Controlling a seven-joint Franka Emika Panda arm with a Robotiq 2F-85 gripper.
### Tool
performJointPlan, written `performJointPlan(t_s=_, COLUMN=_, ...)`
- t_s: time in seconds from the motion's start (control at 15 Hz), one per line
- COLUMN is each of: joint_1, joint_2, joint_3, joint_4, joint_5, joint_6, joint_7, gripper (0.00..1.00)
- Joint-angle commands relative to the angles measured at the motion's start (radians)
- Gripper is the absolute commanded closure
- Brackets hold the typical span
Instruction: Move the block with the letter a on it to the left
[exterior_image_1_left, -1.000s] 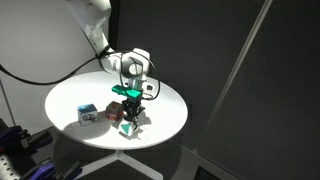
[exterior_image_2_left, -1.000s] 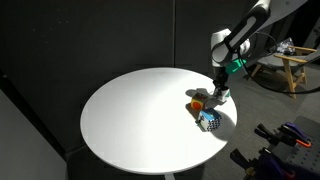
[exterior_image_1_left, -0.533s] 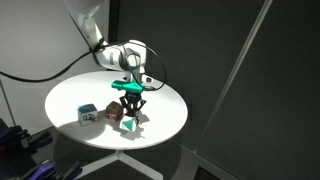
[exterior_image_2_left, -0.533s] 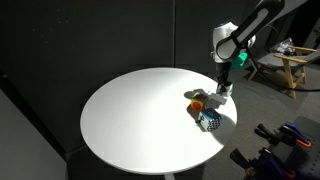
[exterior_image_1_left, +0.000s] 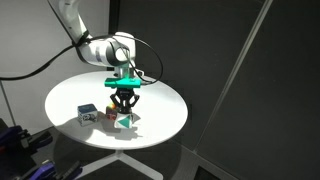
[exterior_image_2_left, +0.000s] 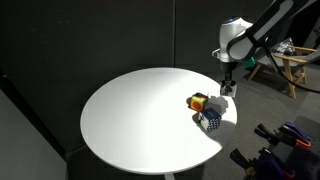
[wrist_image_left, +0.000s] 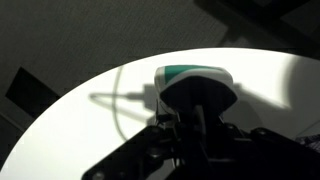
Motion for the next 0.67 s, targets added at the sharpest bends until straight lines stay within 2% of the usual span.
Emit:
performJointPlan(t_s=0.0, joint_1=-0.033, joint_2=-0.111, joint_3=0.024, joint_4=-0.115, joint_5=-0.008, joint_6=0.045, joint_7=-0.131, gripper=0.92)
performJointPlan(t_s=0.27, joint_1=-0.035, joint_2=-0.173, joint_3=0.032, joint_4=-0.171, joint_5=0.022, joint_6=0.025, joint_7=-0.248, gripper=0.92)
performJointPlan(t_s=0.6, joint_1=-0.020, joint_2=-0.233, joint_3=0.032, joint_4=-0.209, joint_5=0.045, joint_6=-0.027, joint_7=-0.329, gripper=0.92)
